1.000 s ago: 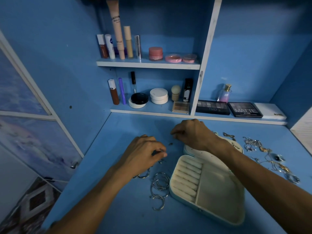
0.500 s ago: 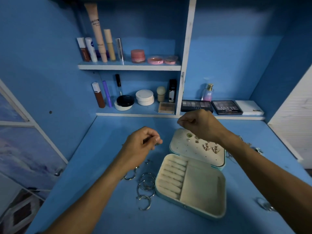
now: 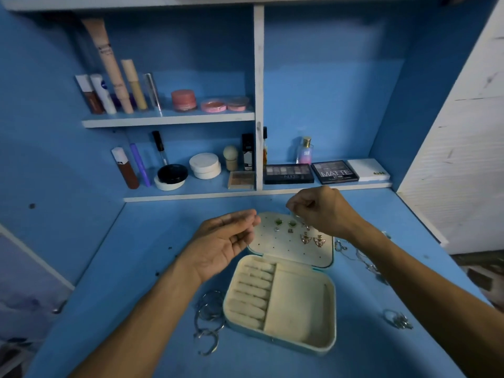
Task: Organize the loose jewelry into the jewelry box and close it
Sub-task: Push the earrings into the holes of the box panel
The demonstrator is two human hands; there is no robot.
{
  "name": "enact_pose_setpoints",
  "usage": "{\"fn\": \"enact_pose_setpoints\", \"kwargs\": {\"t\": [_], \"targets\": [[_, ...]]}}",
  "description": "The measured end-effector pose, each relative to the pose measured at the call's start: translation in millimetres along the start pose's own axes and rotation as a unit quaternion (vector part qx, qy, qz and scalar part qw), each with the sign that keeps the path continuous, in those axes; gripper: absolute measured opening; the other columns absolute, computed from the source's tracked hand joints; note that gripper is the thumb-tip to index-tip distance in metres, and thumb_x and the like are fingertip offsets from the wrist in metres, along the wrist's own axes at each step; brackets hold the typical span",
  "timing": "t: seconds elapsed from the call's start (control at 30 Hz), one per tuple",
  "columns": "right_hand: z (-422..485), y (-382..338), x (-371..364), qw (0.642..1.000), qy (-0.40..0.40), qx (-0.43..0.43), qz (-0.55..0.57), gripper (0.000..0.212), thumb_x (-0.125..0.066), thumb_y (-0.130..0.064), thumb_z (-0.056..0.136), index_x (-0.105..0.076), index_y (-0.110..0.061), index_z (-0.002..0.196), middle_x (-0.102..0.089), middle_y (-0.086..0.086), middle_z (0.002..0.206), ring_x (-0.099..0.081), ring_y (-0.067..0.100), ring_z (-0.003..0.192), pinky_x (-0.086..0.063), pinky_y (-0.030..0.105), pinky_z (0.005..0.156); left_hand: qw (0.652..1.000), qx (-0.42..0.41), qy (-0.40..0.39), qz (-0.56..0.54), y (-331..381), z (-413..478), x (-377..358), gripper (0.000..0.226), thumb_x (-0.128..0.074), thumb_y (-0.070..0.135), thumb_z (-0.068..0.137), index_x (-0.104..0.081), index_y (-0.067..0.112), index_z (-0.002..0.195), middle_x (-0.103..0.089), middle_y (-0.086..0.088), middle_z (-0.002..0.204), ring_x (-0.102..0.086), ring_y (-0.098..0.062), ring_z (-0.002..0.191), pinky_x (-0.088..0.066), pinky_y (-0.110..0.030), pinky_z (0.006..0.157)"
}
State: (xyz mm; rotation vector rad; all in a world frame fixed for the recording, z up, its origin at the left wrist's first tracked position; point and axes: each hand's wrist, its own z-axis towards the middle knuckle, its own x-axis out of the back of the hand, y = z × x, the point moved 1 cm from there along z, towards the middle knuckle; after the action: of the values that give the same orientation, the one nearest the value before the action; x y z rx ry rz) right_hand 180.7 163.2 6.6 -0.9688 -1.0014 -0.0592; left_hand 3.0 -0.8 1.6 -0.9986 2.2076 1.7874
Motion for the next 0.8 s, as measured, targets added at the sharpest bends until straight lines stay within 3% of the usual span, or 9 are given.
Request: {"fn": "enact_pose_setpoints", "kwargs": {"t": [0.23,0.47,0.63,0.8], "targets": [[-1.4,3.1,0.4,1.000,0.002,-0.001,-0.007,0.015,-0.064,-0.016,0.094,-0.078,-0.022,0.096,-0.071,-0.015,0.083,-0.061,-0.014,0.069,-0.044,0.001,0.065,0.998,0.040,-0.017,-0.054,-2.8,2.1,-5.9,0.026,-0.064,0.006,0.078,-0.074,0.001,0.102,-0.076,-0.013,0.101,-0.073,-0.011,0.077,-0.061,-0.022,0.066],[-0.8,3.4,-0.5,1.000,-0.005,-0.006,-0.016,0.014,-0.063,-0.019,0.096,-0.077,-0.023,0.098,-0.073,-0.012,0.090,-0.063,-0.005,0.079,-0.046,0.007,0.071,0.998,0.052,0.029,-0.029,-2.7,2.5,-8.1,0.025,-0.072,0.012,0.075,-0.074,0.000,0.097,-0.076,-0.013,0.093,-0.069,-0.008,0.065,-0.058,-0.018,0.055],[-2.2,1.8,0.3,1.000,-0.007,-0.014,-0.025,0.015,-0.063,-0.019,0.096,-0.077,-0.022,0.099,-0.074,-0.010,0.090,-0.065,-0.001,0.081,-0.053,0.017,0.076,0.999,0.018,0.036,0.017,-3.3,3.0,-7.6,0.023,-0.073,0.012,0.077,-0.073,0.001,0.097,-0.075,-0.010,0.087,-0.067,-0.009,0.067,-0.058,-0.018,0.059],[-2.9,2.0,1.0,0.999,-0.004,-0.015,-0.042,0.017,-0.062,-0.018,0.095,-0.076,-0.026,0.093,-0.072,-0.014,0.084,-0.064,-0.004,0.075,-0.049,0.013,0.070,0.991,-0.050,0.030,0.121,-3.7,6.0,-4.8,0.011,-0.064,0.007,0.094,-0.070,0.002,0.102,-0.074,-0.009,0.089,-0.070,-0.010,0.075,-0.057,-0.019,0.066]]}}
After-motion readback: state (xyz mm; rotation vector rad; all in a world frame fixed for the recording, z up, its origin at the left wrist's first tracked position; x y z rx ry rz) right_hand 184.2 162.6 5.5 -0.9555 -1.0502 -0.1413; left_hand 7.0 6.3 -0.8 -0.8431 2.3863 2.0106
